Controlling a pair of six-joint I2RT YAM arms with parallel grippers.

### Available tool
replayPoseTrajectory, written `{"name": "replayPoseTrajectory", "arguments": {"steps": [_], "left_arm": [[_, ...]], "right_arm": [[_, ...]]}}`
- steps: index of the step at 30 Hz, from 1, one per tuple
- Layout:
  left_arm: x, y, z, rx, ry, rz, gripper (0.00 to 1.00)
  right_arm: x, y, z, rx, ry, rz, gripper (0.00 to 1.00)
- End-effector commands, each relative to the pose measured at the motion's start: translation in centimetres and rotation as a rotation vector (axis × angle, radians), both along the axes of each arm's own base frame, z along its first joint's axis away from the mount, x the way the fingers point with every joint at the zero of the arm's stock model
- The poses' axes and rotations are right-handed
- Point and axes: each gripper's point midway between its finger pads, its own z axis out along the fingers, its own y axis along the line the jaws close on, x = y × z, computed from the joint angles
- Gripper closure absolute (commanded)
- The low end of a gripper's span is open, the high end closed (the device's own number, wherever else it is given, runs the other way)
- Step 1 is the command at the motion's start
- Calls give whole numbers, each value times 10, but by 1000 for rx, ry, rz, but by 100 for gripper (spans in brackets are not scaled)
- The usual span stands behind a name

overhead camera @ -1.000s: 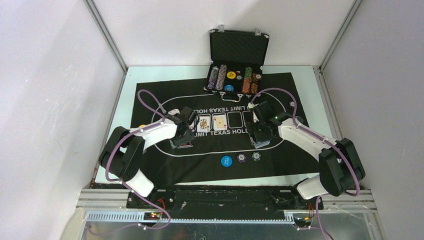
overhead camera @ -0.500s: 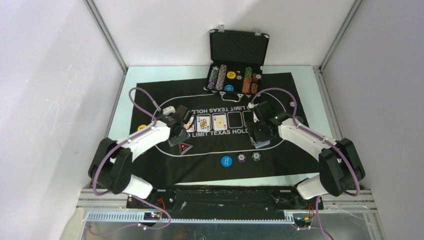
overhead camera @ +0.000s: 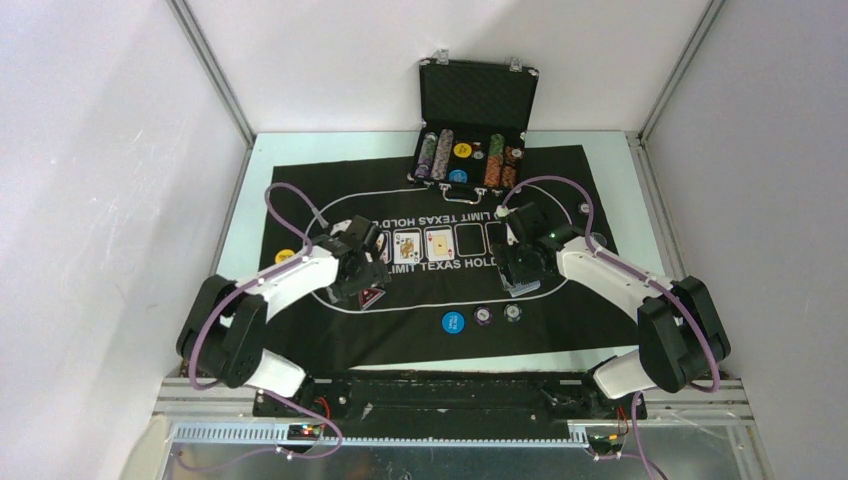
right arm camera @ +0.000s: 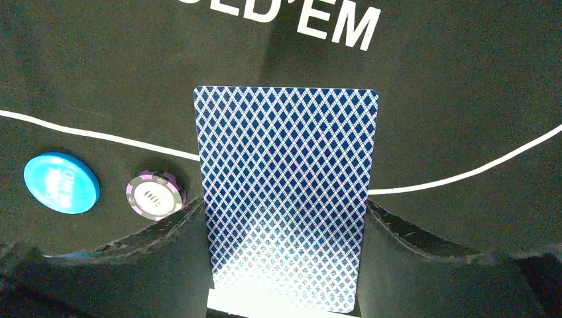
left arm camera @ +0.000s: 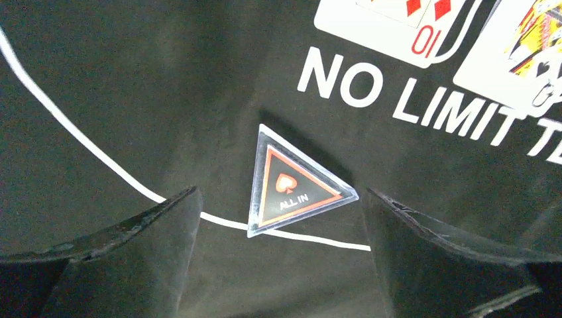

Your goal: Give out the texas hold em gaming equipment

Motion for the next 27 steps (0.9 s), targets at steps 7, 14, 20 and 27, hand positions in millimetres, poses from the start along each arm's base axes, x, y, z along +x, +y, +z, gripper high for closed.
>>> {"name": "replayPoseTrajectory", "arguments": {"steps": [7, 14, 20, 27], "left_arm": [[9, -11, -15, 54, 43, -252, 0], [6, -25, -21, 51, 74, -351, 0], [-1, -23, -26, 73, 110, -371, 0], [-1, -18, -31, 105, 128, -348, 11]], "right_arm": [[7, 4, 6, 10, -42, 6, 100], [7, 3, 4, 7, -39, 5, 100], [7, 3, 5, 5, -40, 4, 100], [7, 2, 5, 3, -39, 3, 100]]}}
